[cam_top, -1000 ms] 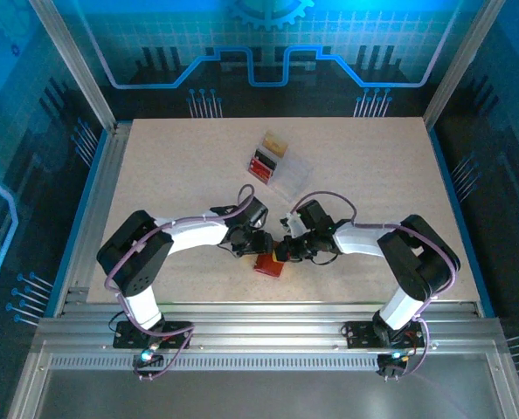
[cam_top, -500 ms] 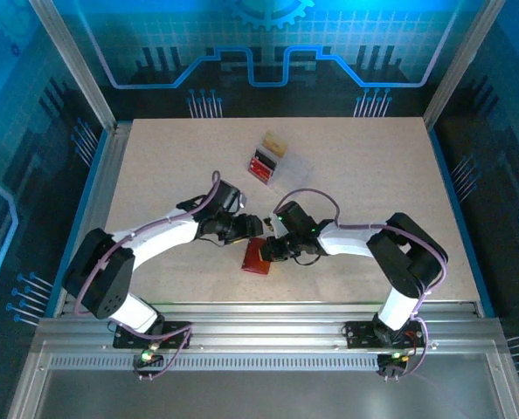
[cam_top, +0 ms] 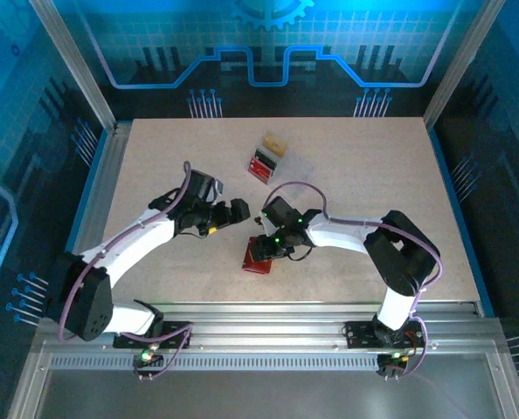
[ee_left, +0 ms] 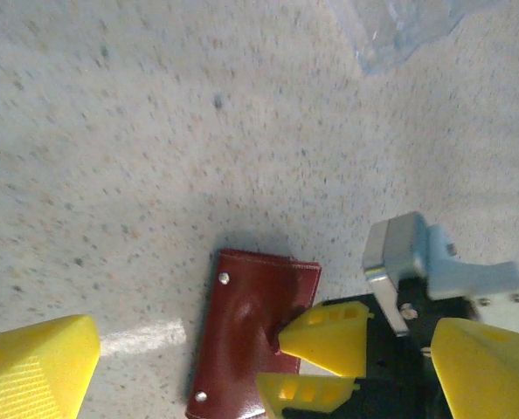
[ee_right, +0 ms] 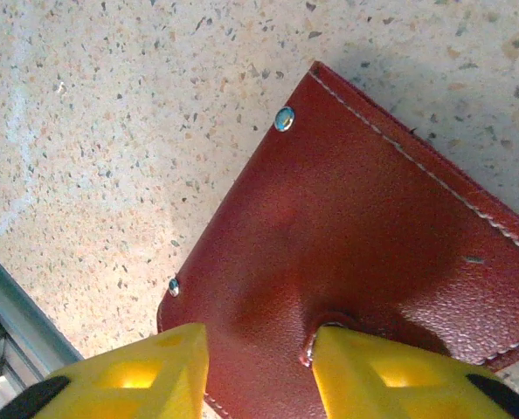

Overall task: Put the credit cards into the card holder
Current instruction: Close the button on the card holder, then reset both arms

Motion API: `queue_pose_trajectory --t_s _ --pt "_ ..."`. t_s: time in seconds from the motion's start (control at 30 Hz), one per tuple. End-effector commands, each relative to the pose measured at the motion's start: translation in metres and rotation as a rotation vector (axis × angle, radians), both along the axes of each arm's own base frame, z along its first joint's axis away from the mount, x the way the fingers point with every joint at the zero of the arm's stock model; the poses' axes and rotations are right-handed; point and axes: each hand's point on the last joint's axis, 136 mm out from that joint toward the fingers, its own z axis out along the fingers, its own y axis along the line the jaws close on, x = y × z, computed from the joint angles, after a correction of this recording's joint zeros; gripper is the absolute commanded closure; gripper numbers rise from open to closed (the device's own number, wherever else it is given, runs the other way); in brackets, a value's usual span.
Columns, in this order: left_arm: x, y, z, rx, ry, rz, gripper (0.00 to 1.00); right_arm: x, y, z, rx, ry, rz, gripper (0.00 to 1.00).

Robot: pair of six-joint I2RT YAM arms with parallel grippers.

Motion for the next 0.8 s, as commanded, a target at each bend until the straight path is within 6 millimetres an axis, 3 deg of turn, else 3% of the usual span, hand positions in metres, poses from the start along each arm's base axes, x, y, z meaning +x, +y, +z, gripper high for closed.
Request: queue_pose_trajectory --t_s 0.0,0.17,0.3,0.4,0.47,0.6,0.67,0.77 --pt "0.01 0.026 0.033 0.056 -0.098 0.058 0.01 -0.013 -0.043 -0.033 -0.22 0.075 0.001 0.53" --pt "0.021 0.048 0.046 0.074 -0.131 0.14 0.01 -0.005 -0.026 0.004 -0.139 0.01 0.049 0.41" --pt "0.032 0.062 0.055 0.085 -0.184 0.19 0.01 0.01 -0.012 0.051 -0.022 -0.082 0.071 0.3" --pt "0.042 0.084 0.065 0.158 -0.277 0.258 0.01 0.032 -0.013 0.088 0.04 -0.194 0.043 0.0" --pt "0.046 0.1 0.068 0.189 -0.322 0.317 0.01 0.052 -0.022 0.11 0.045 -0.28 0.001 0.0" --pt "0.058 0.128 0.066 0.327 -0.455 0.354 0.01 0.097 -0.074 0.148 -0.049 -0.497 -0.166 0.0" --pt "0.062 0.141 0.062 0.416 -0.521 0.378 0.01 0.119 -0.118 0.156 -0.152 -0.59 -0.297 0.0" --pt "0.062 0.162 0.049 0.548 -0.593 0.399 0.01 0.143 -0.203 0.159 -0.34 -0.706 -0.553 0.0"
